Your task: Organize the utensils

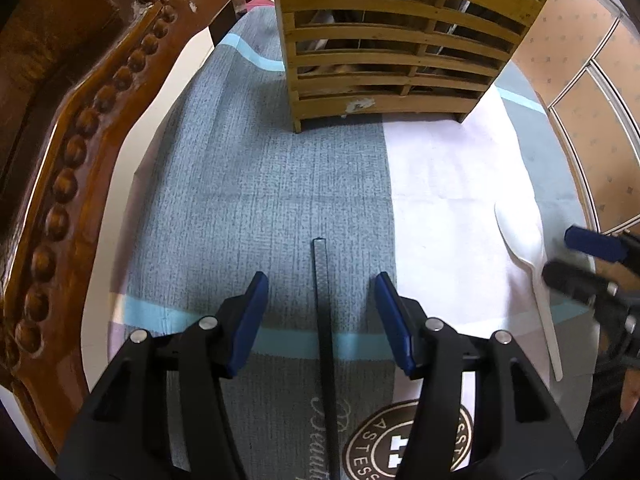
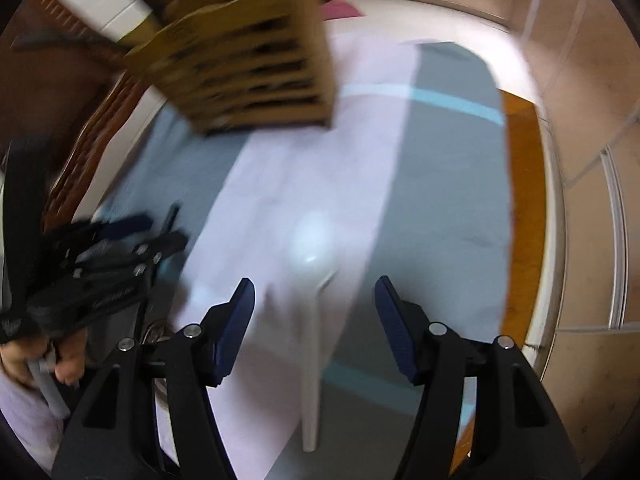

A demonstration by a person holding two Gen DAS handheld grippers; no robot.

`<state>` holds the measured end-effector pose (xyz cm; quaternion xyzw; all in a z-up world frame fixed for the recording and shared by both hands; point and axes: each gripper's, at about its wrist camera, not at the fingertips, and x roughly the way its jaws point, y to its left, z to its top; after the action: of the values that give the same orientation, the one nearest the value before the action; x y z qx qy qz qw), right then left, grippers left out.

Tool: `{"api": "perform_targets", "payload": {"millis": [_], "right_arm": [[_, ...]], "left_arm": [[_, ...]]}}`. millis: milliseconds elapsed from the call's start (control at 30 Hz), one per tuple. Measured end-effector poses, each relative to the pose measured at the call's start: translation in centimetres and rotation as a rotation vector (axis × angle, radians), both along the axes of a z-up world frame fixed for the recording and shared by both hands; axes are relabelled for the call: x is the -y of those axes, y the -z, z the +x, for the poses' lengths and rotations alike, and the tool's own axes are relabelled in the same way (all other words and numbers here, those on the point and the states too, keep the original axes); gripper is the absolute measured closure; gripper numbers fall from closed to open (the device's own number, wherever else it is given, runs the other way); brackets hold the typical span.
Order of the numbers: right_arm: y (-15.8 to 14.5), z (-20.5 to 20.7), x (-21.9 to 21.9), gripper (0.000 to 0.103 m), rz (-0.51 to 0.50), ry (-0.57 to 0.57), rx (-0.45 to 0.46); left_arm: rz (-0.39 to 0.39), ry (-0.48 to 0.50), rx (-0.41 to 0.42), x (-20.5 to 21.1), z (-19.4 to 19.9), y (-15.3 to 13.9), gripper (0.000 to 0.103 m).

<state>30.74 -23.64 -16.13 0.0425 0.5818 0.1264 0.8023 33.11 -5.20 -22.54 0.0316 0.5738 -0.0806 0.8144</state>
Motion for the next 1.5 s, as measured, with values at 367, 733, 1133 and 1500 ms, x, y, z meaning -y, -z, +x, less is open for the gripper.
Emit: {"api": "perform_targets", "payload": {"millis": [367,733,1133,1500], "right_arm": [[2.3,2.8,-3.1,0.055,-0.214,-0.055,-0.018],[-3.0,1.4,-0.2,0.069,0.027,0.051,0.201],[-9.2,-1.3,1.6,0.068,0.136,0.096,0.496],[-0.4,0.7,-1.0,0.068,-0.15,-0.046,0.074]], "left_arm": [[0.015,0.003,0.033,2.2,1.1,-0.4,0.076],[-0.134,0.001,0.206,2.3,-0.1,-5.6,0.096],[-0.242,-0.085,0.427,-0.9,-1.8,-13.8,0.096],[-0.238,-0.029,0.217,-0.4,-1.7,-6.5,0.096]]}}
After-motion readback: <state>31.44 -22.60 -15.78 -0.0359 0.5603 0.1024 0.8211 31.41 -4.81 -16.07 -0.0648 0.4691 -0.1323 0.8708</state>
